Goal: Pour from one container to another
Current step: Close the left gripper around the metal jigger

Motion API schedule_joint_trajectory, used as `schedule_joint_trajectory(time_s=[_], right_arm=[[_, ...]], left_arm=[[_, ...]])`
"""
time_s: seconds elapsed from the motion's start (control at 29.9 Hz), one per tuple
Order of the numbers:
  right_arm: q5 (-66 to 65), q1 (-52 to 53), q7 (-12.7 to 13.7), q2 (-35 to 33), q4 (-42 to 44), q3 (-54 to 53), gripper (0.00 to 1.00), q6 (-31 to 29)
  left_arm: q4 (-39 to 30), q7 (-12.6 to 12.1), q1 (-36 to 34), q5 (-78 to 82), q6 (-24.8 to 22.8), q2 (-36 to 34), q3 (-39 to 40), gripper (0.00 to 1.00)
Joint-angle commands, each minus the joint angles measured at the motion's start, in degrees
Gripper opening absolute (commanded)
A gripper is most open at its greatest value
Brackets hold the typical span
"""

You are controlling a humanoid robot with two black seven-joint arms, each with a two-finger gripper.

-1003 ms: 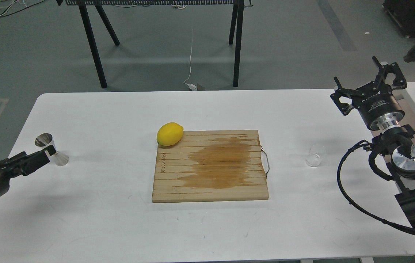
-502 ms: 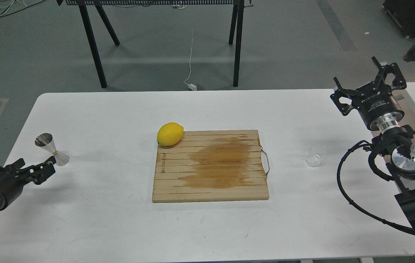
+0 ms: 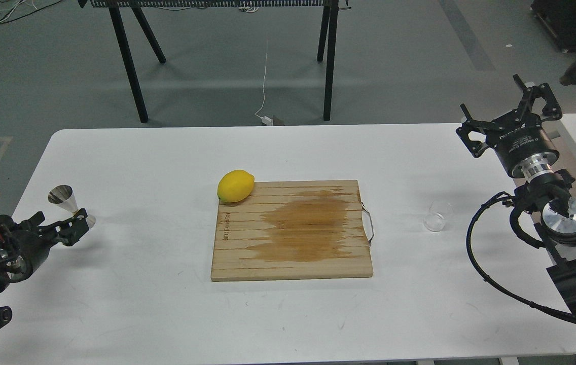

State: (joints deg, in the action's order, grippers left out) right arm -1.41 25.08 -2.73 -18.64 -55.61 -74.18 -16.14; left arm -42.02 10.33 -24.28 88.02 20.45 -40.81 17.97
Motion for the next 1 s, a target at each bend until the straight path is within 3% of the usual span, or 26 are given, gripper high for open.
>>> schedule_joint_trajectory(time_s=[0.0, 0.23, 0.6, 0.8, 0.9, 0.97], right_arm=[[0.0, 0.0, 0.0, -0.1, 0.0, 0.0, 0.99, 0.0], [0.0, -0.1, 0.0, -0.3, 0.2, 0.0, 0.99, 0.0], [-0.1, 0.0, 0.0, -0.4, 0.2, 0.0, 0.99, 0.0], [-0.1, 0.0, 0.0, -0.4, 0.2, 0.1, 0.99, 0.0], [-0.1, 0.0, 0.0, -0.4, 0.2, 0.1, 0.99, 0.0], [-0.1, 0.0, 0.0, -0.4, 0.2, 0.1, 0.99, 0.0]], left_arm=[[3.0, 0.0, -1.0, 0.0, -0.1, 2.5, -0.4, 0.98], [9.0, 0.4, -3.0, 0.0, -0.4, 6.4, -0.7, 0.96], [15.4, 0.7, -4.9, 0.4, -0.7, 10.4, -1.1, 0.85], [17.2, 0.7, -5.2, 0.4, -0.8, 11.4, -1.2, 0.64], [17.7, 0.7, -5.2, 0.9, -0.8, 12.0, -1.2, 0.43], [18.0, 0.7, -5.3, 1.1, -0.7, 12.1, -1.6, 0.38]])
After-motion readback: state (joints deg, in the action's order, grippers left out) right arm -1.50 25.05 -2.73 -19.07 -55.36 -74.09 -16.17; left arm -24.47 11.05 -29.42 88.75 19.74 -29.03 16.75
